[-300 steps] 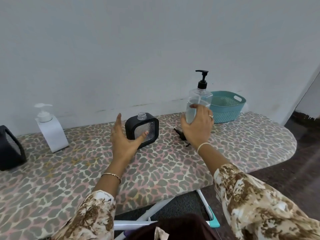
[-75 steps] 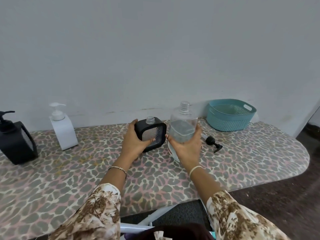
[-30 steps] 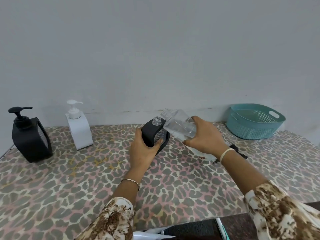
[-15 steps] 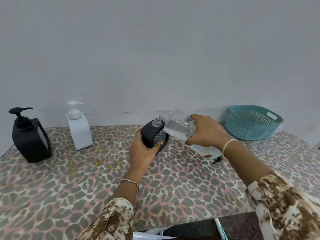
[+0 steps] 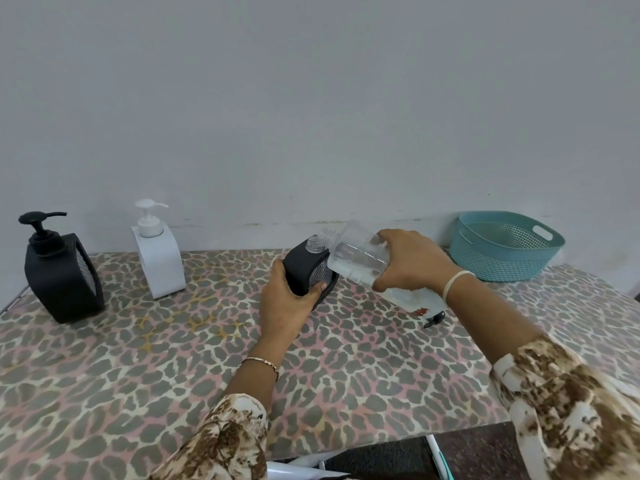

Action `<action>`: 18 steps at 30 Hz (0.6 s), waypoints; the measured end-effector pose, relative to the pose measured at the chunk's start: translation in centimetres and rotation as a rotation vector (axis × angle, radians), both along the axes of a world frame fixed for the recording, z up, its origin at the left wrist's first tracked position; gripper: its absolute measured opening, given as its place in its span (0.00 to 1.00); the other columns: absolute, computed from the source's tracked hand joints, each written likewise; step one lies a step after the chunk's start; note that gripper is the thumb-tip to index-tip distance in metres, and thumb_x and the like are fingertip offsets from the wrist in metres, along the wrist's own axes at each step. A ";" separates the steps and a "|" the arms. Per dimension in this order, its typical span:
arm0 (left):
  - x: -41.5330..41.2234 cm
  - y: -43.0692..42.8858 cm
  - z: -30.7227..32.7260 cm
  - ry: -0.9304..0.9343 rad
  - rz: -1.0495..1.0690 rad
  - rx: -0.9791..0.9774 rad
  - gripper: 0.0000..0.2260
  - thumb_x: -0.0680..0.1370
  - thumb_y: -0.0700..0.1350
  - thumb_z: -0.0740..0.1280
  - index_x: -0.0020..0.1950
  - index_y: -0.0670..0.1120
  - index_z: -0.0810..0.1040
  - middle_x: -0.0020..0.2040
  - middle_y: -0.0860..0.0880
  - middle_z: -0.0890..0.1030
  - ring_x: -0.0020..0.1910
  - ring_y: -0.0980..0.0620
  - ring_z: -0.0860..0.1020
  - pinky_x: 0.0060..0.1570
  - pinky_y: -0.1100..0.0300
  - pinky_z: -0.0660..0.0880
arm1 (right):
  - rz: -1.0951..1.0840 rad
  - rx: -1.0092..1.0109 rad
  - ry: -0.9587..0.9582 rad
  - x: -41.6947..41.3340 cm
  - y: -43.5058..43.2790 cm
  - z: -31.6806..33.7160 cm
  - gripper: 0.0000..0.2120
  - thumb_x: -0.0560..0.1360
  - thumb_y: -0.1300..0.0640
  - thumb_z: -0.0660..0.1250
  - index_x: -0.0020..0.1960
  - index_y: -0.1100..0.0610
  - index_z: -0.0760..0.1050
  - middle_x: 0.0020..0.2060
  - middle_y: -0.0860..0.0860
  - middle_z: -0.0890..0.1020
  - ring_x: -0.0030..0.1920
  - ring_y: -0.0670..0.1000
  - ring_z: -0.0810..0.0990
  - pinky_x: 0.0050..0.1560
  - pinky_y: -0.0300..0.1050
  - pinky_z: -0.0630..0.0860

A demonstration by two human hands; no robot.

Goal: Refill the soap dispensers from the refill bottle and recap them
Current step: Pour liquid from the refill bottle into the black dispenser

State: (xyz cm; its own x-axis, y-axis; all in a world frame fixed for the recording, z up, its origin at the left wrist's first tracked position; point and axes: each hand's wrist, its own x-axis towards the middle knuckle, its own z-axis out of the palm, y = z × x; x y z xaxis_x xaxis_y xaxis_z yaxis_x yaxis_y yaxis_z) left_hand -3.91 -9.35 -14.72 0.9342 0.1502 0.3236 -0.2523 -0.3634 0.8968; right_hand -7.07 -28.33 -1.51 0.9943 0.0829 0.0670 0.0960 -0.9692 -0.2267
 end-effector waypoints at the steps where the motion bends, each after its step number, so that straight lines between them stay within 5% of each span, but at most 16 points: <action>1: 0.0 0.0 0.0 0.001 -0.001 0.000 0.23 0.68 0.49 0.78 0.54 0.50 0.68 0.49 0.55 0.78 0.46 0.56 0.77 0.39 0.72 0.71 | 0.000 -0.006 0.006 0.0 0.1 0.0 0.35 0.62 0.53 0.76 0.66 0.52 0.69 0.44 0.46 0.75 0.49 0.52 0.77 0.45 0.43 0.73; 10: -0.1 0.0 0.1 0.016 -0.010 -0.010 0.23 0.68 0.49 0.78 0.53 0.51 0.67 0.47 0.58 0.75 0.44 0.61 0.75 0.38 0.73 0.70 | -0.015 -0.017 0.047 0.1 0.2 0.4 0.35 0.62 0.53 0.76 0.67 0.53 0.69 0.40 0.46 0.74 0.47 0.51 0.77 0.43 0.43 0.71; 18: -0.1 0.0 0.1 0.007 -0.019 -0.047 0.23 0.68 0.48 0.79 0.54 0.54 0.68 0.49 0.59 0.76 0.47 0.58 0.76 0.43 0.69 0.72 | -0.004 -0.101 0.065 0.5 0.4 1.0 0.36 0.63 0.52 0.76 0.68 0.54 0.67 0.53 0.50 0.76 0.54 0.53 0.76 0.48 0.45 0.72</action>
State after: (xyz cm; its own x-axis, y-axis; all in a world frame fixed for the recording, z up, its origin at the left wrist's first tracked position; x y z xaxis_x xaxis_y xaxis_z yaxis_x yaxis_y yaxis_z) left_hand -4.00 -9.37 -14.60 0.9394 0.1470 0.3098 -0.2521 -0.3162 0.9146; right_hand -6.53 -27.90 -0.55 0.9966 0.0824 -0.0061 0.0809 -0.9878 -0.1330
